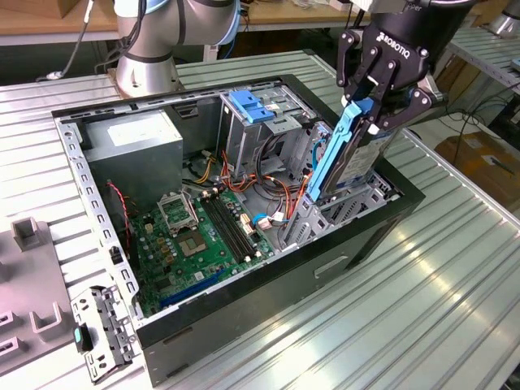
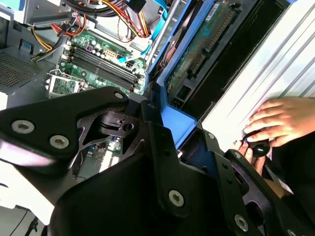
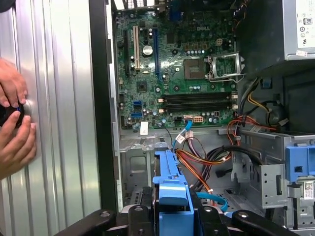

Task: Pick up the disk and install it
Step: 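Insert the disk into the insertion slot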

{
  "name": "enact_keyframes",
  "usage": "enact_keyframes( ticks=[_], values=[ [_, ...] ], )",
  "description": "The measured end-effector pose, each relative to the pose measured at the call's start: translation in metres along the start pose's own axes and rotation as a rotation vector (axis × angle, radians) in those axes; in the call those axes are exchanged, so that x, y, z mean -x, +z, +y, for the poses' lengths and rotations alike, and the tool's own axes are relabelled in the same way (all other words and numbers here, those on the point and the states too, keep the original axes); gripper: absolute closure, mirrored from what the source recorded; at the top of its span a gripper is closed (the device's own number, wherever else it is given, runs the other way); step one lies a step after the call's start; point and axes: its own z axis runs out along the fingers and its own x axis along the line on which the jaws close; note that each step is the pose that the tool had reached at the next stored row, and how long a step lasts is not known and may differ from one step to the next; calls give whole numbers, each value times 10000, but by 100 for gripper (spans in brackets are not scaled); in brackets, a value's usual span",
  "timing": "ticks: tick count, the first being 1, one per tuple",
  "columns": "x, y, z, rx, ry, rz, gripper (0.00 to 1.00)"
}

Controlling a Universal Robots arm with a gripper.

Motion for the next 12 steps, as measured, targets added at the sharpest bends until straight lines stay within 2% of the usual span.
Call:
enact_keyframes(
  ticks=[12],
  values=[
    [0, 37, 1, 0, -15, -1, 63]
  ],
)
